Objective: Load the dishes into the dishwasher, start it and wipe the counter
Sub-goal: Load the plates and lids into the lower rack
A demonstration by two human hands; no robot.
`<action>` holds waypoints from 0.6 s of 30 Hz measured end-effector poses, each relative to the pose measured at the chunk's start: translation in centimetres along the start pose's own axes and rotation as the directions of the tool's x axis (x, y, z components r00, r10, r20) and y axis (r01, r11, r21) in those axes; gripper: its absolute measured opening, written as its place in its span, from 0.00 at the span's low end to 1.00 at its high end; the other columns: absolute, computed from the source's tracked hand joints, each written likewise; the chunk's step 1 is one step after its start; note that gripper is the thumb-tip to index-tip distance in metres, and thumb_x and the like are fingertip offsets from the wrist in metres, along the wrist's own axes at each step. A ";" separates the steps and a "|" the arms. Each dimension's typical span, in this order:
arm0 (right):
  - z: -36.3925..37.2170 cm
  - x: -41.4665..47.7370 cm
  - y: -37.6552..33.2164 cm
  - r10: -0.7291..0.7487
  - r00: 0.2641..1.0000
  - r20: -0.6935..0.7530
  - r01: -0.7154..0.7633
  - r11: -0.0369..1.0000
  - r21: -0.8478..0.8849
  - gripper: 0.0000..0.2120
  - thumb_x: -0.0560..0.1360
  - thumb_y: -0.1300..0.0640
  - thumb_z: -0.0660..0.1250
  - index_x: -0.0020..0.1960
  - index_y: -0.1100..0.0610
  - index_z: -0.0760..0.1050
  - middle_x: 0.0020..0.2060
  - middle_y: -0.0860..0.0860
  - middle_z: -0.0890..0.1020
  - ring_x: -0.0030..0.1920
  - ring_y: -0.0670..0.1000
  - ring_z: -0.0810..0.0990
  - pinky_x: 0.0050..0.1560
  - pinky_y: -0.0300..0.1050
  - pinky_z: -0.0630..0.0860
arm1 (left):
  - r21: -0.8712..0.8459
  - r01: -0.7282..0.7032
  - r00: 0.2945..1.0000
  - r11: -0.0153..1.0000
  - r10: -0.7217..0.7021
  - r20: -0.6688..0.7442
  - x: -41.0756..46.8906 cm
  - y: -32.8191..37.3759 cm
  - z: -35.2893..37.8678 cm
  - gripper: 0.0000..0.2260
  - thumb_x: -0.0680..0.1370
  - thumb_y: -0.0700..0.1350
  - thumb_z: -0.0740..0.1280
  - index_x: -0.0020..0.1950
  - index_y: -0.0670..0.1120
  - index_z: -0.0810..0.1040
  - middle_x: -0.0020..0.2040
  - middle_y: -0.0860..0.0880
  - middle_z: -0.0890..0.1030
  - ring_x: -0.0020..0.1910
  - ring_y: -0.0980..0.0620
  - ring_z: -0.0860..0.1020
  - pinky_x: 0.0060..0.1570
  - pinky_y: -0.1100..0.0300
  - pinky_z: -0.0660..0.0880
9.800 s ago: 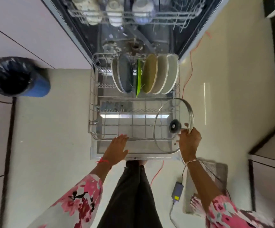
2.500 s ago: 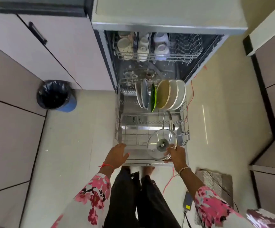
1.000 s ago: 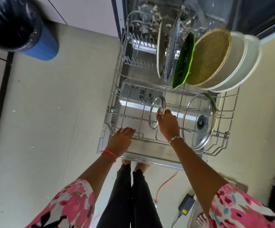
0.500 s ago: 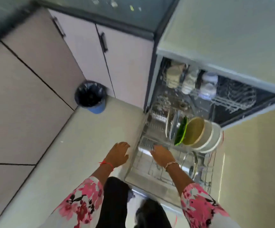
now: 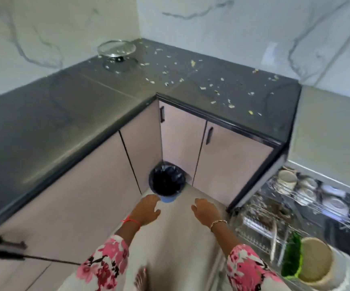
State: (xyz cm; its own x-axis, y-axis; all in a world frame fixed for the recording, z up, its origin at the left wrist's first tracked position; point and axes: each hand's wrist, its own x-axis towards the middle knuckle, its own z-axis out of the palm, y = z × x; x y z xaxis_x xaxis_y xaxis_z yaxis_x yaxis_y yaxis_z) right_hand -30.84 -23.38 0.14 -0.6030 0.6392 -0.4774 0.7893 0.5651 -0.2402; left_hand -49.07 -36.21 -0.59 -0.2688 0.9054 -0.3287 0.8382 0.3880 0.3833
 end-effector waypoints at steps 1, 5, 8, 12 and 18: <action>-1.1 1.4 -1.9 -0.001 0.999 -0.032 0.002 1.000 0.022 0.18 0.82 0.51 0.50 0.64 0.62 0.68 0.62 0.60 0.74 0.61 0.58 0.74 0.59 0.48 0.68 | -0.007 -0.006 1.000 1.000 0.006 -0.023 0.7 -1.6 -2.2 0.20 0.79 0.45 0.61 0.70 0.42 0.65 0.71 0.45 0.66 0.70 0.50 0.65 0.67 0.61 0.57; -6.9 6.7 -8.8 -0.054 0.980 -0.189 0.064 0.997 0.045 0.18 0.82 0.51 0.50 0.57 0.62 0.73 0.55 0.60 0.78 0.56 0.60 0.76 0.54 0.49 0.70 | -0.111 -0.005 0.980 0.994 -0.017 -0.200 4.2 -7.0 -10.4 0.25 0.75 0.52 0.57 0.62 0.35 0.74 0.61 0.36 0.76 0.61 0.41 0.74 0.62 0.55 0.67; -12.0 11.1 -12.3 -0.087 0.933 -0.349 0.122 0.989 0.079 0.16 0.81 0.53 0.52 0.46 0.62 0.74 0.47 0.60 0.80 0.51 0.60 0.78 0.49 0.49 0.71 | -0.153 0.008 0.945 0.988 -0.058 -0.323 7.6 -10.0 -16.4 0.22 0.74 0.48 0.59 0.61 0.34 0.73 0.61 0.35 0.75 0.63 0.40 0.72 0.66 0.52 0.64; -18.9 17.9 -16.5 -0.079 0.870 -0.486 0.171 0.974 0.148 0.20 0.81 0.53 0.53 0.31 0.57 0.65 0.32 0.56 0.75 0.39 0.59 0.77 0.39 0.47 0.69 | -0.160 -0.039 0.876 0.986 -0.043 -0.480 13.4 -14.2 -23.1 0.15 0.75 0.40 0.65 0.60 0.38 0.75 0.60 0.41 0.76 0.62 0.43 0.72 0.65 0.55 0.64; -27.6 31.3 -21.3 -0.070 0.798 -0.599 0.278 0.924 0.263 0.20 0.80 0.53 0.55 0.30 0.58 0.65 0.28 0.54 0.72 0.31 0.55 0.70 0.36 0.44 0.63 | -0.193 0.010 0.822 0.981 -0.118 -0.558 23.5 -20.7 -31.4 0.16 0.76 0.40 0.65 0.62 0.38 0.73 0.62 0.42 0.74 0.66 0.45 0.69 0.67 0.59 0.60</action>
State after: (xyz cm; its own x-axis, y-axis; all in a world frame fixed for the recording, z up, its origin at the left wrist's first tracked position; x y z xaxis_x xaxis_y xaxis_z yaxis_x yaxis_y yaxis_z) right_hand -69.69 -1.03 13.65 -0.6057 0.7829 0.1419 0.5923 0.5627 -0.5767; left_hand -87.67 -17.54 10.80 -0.5844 0.7943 0.1660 0.7283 0.4231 0.5390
